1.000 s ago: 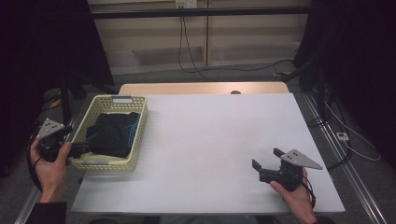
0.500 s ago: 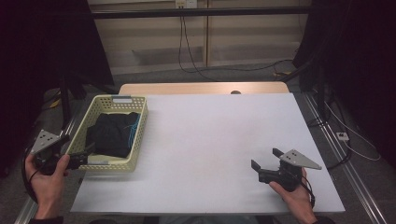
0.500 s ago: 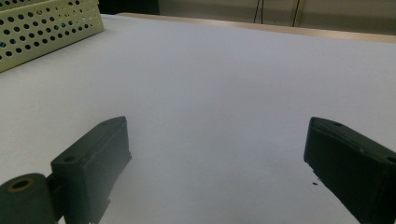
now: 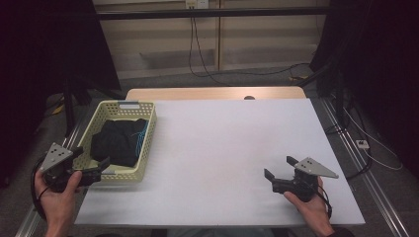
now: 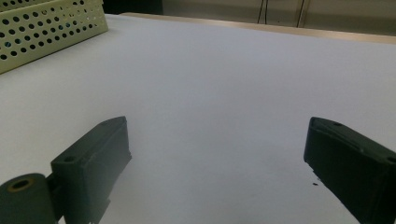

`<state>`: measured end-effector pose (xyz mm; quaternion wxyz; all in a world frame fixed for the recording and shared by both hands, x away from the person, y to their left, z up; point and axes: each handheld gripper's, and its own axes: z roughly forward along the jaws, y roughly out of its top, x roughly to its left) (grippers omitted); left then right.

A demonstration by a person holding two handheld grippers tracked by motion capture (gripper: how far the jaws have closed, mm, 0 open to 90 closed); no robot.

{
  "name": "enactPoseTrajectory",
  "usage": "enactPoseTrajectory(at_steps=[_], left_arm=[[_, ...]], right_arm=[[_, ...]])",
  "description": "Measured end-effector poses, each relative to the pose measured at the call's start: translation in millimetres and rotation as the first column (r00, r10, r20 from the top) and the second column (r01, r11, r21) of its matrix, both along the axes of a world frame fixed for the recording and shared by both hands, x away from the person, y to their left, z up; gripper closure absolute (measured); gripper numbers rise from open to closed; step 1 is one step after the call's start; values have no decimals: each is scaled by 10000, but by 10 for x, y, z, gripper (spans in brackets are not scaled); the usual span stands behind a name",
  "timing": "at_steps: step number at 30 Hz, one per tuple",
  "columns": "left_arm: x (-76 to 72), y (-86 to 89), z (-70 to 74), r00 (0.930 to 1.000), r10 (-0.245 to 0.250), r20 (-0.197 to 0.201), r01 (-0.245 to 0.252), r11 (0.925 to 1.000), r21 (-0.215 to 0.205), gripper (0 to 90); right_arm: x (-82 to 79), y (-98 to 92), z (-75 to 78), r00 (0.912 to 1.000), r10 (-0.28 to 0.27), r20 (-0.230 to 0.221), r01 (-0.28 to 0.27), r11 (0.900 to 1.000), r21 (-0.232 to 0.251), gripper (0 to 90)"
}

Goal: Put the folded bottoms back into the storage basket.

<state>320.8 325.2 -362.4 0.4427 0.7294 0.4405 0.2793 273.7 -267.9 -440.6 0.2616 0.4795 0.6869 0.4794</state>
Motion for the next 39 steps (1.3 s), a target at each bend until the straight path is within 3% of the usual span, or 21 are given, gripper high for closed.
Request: enactPoseTrajectory(at_steps=[8, 12, 14, 20, 23, 31, 36, 39], left_arm=[[23, -244, 6, 9982, -593, -127, 593, 9982, -9, 63], [44, -354, -28, 9953, -933, -256, 925, 9952, -325, 61], [52, -407, -27, 9936, -1092, -274, 1086, 9939, -192, 58], [75, -469, 6, 9932, -1162, -123, 1155, 9922, -463, 50], [90, -514, 7, 9918, -1261, -230, 1248, 9908, -518, 48], [92, -727, -22, 9824, -1856, -218, 1843, 9815, -520, 48], [118, -868, -20, 9728, -2300, -272, 2288, 9726, -419, 48], [136, -932, 0, 9714, -2356, -289, 2348, 9717, -277, 48]], right_arm=[[1, 2, 1, 10000, 31, -5, -31, 10000, 19, 71], [2, 2, 1, 10000, 37, -8, -37, 10000, 21, 71], [1, 2, 1, 10000, 47, -6, -47, 10000, 27, 71], [1, 6, 1, 10000, 63, 1, -63, 10000, 13, 71], [2, 7, -1, 10000, 62, -8, -62, 10000, 6, 72], [2, 6, -2, 9999, 105, -20, -105, 9999, -29, 72], [1, 7, -2, 9999, 126, -23, -126, 9999, -33, 72], [1, 8, -2, 9999, 138, -18, -138, 9999, -31, 72]])
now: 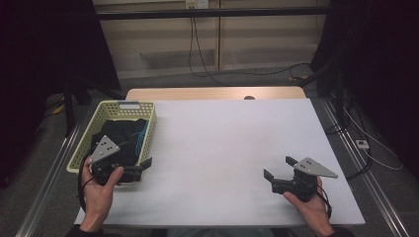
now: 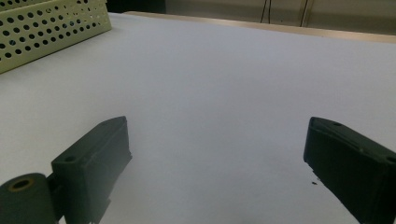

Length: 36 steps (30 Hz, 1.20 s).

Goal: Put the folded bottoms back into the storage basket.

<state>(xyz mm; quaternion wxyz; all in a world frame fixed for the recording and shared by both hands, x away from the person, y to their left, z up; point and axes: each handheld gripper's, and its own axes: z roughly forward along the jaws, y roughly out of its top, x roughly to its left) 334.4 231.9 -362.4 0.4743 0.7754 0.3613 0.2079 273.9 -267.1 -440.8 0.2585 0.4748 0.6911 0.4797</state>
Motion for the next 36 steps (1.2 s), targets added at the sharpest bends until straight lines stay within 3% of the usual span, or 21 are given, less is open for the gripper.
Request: enactPoseTrajectory(at_steps=[12, 20, 29, 36], left_arm=[[37, -367, 1, 9982, -597, -9, 597, 9977, 324, 47], [68, -620, -26, 9931, -1164, -175, 1173, 9907, 693, 43], [56, -814, -223, 9878, -1517, -353, 1533, 9868, 516, 49], [1, -878, -468, 9892, -1343, -583, 1359, 9904, 256, 54]], right_arm=[[-6, 9, 0, 10000, 86, -37, -86, 10000, -4, 72], [-4, 13, -1, 9999, 120, -20, -120, 9999, -19, 71], [-10, 17, 1, 9999, 151, -4, -151, 9999, -22, 71], [-11, 18, 1, 9998, 178, 2, -178, 9998, -20, 71]])
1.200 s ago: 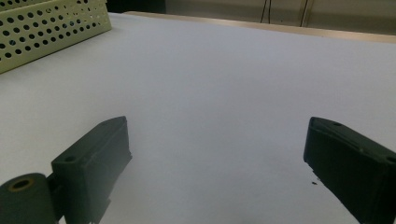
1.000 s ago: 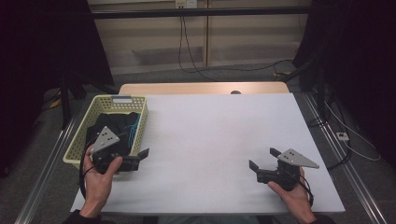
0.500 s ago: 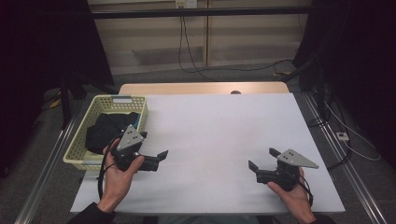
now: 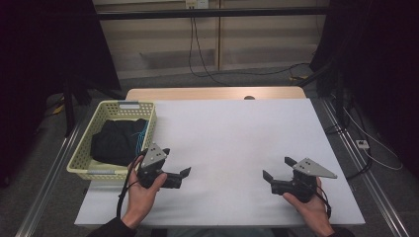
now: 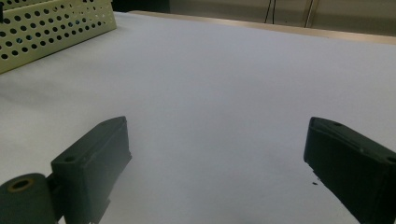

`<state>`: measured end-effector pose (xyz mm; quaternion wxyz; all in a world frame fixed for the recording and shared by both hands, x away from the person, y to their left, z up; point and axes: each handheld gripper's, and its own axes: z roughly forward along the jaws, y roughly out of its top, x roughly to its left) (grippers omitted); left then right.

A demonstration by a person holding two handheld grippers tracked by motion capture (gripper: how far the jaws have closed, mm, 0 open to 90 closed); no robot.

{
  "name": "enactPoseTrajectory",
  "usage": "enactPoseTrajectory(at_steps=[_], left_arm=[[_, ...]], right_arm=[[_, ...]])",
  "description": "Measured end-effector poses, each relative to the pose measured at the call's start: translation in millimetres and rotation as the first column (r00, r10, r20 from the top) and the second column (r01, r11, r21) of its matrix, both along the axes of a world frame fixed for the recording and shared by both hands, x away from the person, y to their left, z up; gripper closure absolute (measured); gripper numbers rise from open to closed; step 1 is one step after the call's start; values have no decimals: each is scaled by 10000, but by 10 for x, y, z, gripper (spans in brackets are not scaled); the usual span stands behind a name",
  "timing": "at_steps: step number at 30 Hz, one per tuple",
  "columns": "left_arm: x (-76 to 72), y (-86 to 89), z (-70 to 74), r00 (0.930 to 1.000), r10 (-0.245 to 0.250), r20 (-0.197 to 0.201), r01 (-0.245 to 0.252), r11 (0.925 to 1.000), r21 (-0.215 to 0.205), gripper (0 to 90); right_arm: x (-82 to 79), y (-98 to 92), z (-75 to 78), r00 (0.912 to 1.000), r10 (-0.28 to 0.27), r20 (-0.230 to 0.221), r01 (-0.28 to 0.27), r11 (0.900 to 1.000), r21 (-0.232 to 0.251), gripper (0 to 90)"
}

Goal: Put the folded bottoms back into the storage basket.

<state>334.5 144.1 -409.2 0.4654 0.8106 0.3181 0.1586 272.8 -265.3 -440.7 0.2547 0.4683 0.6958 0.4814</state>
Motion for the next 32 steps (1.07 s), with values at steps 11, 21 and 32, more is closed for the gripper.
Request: enactPoseTrajectory(at_steps=[11, 21, 32], left_arm=[[-26, 33, -272, 9988, 74, -487, -66, 9998, 175, 53], [-28, 77, -338, 9997, -103, 229, 93, 9990, 430, 50], [6, 76, -407, 9996, 214, -199, -208, 9994, 277, 47]], right_arm=[[-5, 2, 3, 10000, -18, 11, 18, 10000, 26, 70], [-14, 7, 4, 10000, 48, 31, -48, 10000, 22, 69], [-19, 12, 3, 9999, 96, 48, -96, 9999, -82, 69]])
